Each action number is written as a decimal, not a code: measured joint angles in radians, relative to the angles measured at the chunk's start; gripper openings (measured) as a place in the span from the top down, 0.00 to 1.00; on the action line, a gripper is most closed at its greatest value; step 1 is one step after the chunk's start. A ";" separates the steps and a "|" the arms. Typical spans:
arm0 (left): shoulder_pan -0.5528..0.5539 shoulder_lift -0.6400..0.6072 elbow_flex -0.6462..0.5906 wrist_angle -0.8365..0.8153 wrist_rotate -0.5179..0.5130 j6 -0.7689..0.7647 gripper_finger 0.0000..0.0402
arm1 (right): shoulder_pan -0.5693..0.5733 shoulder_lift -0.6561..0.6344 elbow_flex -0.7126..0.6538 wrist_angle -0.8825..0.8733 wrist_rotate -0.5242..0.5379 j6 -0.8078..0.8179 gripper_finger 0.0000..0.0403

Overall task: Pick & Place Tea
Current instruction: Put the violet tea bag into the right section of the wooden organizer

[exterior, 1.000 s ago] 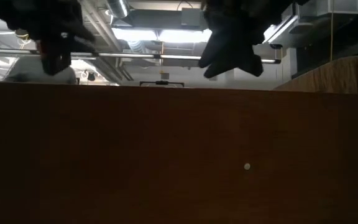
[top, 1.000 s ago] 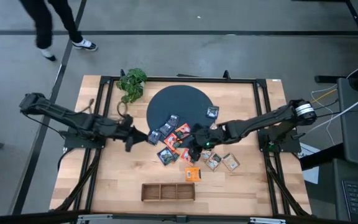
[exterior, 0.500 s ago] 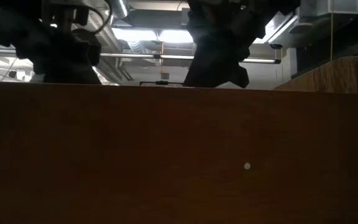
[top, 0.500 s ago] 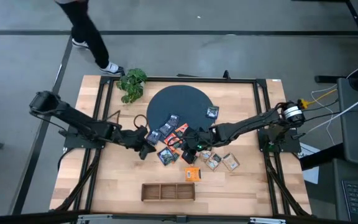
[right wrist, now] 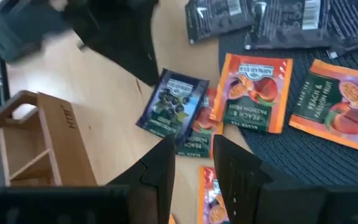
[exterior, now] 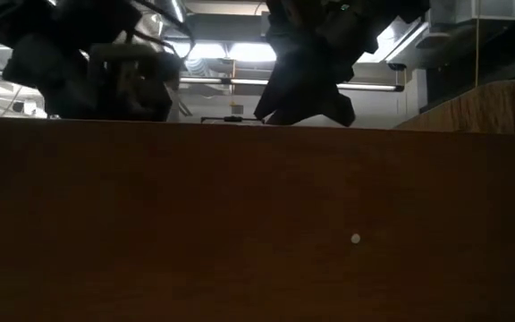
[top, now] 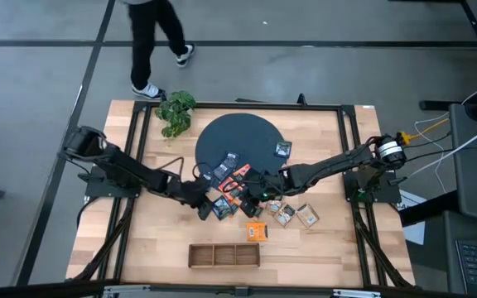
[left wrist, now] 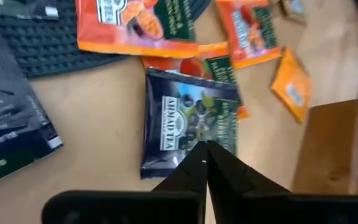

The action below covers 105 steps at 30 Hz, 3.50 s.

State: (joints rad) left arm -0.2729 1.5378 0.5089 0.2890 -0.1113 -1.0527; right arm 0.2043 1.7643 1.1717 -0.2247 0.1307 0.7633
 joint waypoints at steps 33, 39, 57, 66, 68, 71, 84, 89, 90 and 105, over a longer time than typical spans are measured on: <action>-0.025 0.113 0.034 -0.024 -0.104 -0.031 0.99 | -0.034 0.235 0.000 0.193 -0.206 0.308 0.72; -0.023 0.113 0.033 -0.020 -0.111 -0.036 0.99 | -0.045 0.253 0.000 0.209 -0.206 0.305 0.72; -0.016 0.115 0.031 0.035 -0.160 -0.064 0.99 | -0.064 0.253 0.000 0.238 -0.180 0.279 0.72; -0.017 0.115 0.033 0.038 -0.168 -0.083 0.99 | -0.064 0.253 0.000 0.235 -0.185 0.308 0.72; -0.017 0.115 0.033 0.038 -0.178 -0.089 0.99 | -0.064 0.253 0.000 0.235 -0.185 0.311 0.72; -0.017 0.114 0.033 0.039 -0.184 -0.090 0.99 | -0.064 0.253 0.000 0.235 -0.186 0.334 0.72; -0.029 0.113 0.034 0.009 -0.148 -0.112 0.99 | -0.062 0.291 0.001 0.249 -0.234 0.362 0.72; -0.035 0.114 0.034 0.001 -0.150 -0.171 0.99 | -0.060 0.301 0.001 0.291 -0.240 0.368 0.72; -0.035 0.114 0.034 0.001 -0.150 -0.186 0.99 | -0.060 0.301 0.001 0.296 -0.242 0.374 0.72; -0.033 0.117 0.034 0.018 -0.193 -0.209 0.99 | -0.060 0.305 -0.001 0.327 -0.264 0.347 0.98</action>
State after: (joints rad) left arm -0.3058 1.6545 0.5434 0.3073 -0.3041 -1.2621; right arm 0.1440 2.0689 1.1706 0.1020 -0.1333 1.1100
